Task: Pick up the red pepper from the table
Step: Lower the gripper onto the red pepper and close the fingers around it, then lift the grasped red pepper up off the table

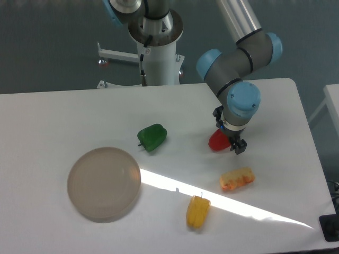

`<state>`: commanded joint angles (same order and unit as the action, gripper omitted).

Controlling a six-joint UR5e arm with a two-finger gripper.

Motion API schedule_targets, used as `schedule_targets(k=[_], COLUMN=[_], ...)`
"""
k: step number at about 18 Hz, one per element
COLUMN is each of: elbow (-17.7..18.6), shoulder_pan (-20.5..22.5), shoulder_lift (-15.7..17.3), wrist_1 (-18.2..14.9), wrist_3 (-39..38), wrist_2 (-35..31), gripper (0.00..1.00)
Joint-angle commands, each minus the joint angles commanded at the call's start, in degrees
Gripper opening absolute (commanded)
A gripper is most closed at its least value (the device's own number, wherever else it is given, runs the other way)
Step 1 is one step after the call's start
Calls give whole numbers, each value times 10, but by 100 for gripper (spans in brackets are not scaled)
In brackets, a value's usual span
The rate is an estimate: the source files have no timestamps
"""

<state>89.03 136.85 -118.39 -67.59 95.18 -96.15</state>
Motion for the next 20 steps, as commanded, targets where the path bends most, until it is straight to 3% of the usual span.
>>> schedule_targets(k=[9, 15, 20], elbow=[7, 7, 1], shoulder_pan=[0, 0, 0], shoulder_lift=[-2, -3, -3], wrist_1=[2, 1, 1], wrist_3=[2, 2, 5], wrist_2=[1, 1, 1], gripper=[100, 72, 63])
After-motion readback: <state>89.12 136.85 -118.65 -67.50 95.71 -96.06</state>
